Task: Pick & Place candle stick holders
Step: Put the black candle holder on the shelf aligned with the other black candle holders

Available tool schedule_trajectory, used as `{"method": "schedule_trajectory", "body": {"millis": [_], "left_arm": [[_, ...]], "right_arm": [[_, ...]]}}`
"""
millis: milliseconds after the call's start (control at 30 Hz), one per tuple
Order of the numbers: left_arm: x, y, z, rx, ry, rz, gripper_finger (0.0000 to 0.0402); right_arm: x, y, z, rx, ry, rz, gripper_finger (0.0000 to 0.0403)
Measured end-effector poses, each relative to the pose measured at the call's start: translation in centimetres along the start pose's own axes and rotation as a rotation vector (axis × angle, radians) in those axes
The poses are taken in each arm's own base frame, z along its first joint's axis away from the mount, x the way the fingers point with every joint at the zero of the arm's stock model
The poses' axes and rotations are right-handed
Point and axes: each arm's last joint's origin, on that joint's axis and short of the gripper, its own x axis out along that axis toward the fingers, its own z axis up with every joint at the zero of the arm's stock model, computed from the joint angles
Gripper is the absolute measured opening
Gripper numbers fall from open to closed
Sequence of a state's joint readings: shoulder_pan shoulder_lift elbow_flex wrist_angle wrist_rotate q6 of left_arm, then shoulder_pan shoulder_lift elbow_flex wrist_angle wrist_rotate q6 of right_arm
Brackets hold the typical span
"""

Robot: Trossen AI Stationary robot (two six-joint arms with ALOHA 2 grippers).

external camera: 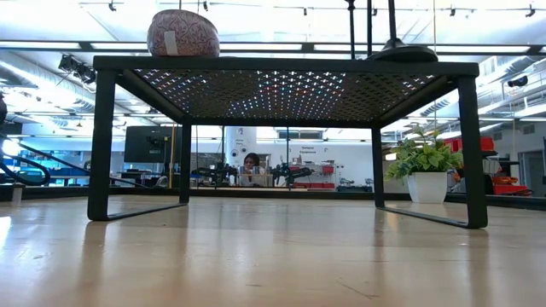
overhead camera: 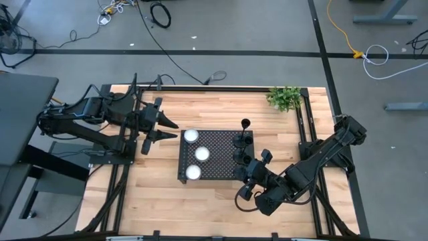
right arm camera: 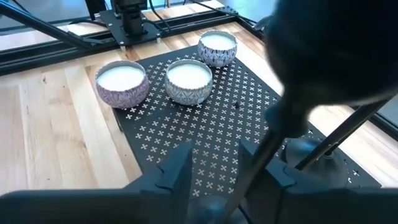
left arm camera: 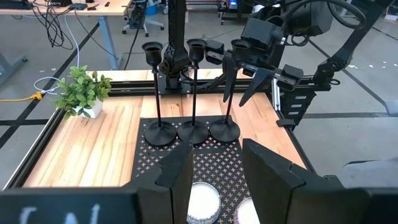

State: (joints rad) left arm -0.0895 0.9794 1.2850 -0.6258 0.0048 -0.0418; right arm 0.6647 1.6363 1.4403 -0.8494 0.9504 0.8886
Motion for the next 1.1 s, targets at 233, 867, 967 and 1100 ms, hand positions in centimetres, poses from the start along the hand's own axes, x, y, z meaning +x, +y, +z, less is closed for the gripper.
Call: {"method": "schedule_trajectory", "body": {"millis": [233, 867, 967, 1100], "left_arm": [[0.0, 0.0, 0.0, 0.0, 0.0, 0.0, 0.014], [0.0, 0.0, 0.0, 0.0, -0.001, 0.0, 0.014], [0.0, 0.0, 0.0, 0.001, -0.001, 0.0, 0.014], [0.0, 0.0, 0.0, 0.001, -0.001, 0.0, 0.014]], "right_arm": [[0.0, 0.0, 0.0, -0.019, 0.007, 0.005, 0.0182], [-1.2, -1.1, 1.0, -0.068, 0.019, 0.059, 0.0196], [-1.5, -1.4, 1.3, -0.068, 0.012, 0.064, 0.0196], [-2.2, -2.1, 1.9, -0.057, 0.0, 0.072, 0.0196]]}}
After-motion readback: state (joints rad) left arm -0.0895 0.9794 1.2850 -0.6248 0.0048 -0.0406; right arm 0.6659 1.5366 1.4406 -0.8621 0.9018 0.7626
